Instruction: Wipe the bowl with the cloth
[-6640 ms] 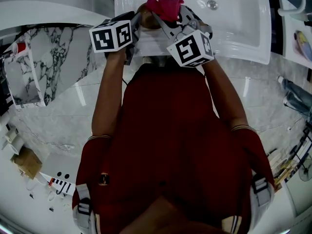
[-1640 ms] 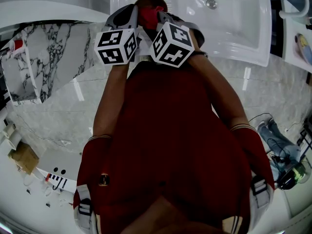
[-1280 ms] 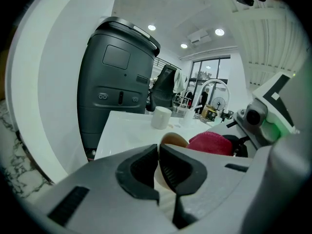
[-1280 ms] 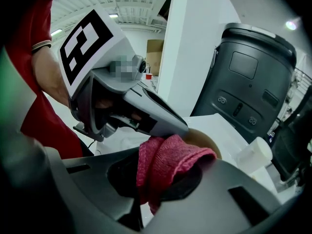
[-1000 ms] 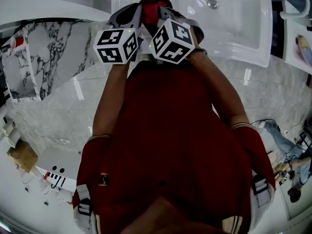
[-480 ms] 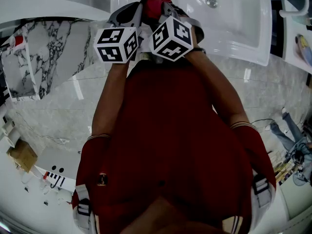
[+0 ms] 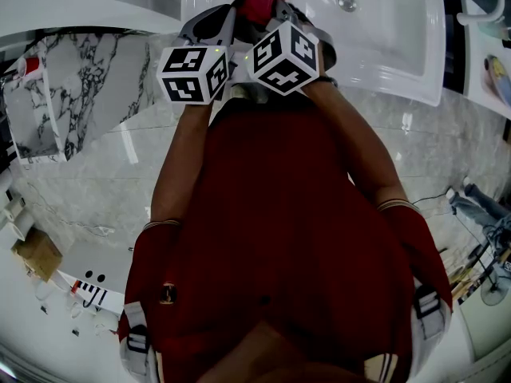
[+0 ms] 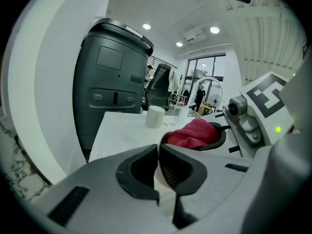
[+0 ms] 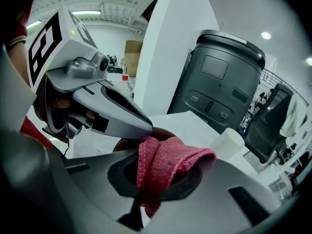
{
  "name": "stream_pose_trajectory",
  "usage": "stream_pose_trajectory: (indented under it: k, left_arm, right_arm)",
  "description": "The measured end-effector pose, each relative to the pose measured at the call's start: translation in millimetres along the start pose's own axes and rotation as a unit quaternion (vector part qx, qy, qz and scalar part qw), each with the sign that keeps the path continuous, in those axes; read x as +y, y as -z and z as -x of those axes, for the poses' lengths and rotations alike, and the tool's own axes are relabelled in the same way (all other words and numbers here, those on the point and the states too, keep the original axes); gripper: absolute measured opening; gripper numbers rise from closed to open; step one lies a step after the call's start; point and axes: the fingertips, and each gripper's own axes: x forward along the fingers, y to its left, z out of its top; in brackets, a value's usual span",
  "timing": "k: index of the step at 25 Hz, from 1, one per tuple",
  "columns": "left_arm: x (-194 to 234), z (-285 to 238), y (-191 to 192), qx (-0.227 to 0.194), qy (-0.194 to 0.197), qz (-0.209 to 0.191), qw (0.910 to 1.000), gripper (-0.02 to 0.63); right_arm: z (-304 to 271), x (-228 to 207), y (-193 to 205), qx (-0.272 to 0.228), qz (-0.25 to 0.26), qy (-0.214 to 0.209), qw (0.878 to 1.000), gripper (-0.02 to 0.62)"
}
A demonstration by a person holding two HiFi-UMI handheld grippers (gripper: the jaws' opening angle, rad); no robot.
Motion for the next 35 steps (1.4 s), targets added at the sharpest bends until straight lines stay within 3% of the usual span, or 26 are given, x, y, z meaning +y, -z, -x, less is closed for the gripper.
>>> stream_pose_trajectory:
  k: [18, 35]
  left_arm:
    - [-4, 7, 5, -0.006, -0.01, 0.002, 0.9999, 0.021]
    - [-8, -3, -2, -0.016, -0.013, 0.008, 0.9998, 0.021]
  right_arm:
    - [13, -4, 16, 0.014, -0.033, 0.004, 0.999, 0.029]
    - [17, 15, 28, 0.044, -0.003, -0.05, 0.998, 0.029]
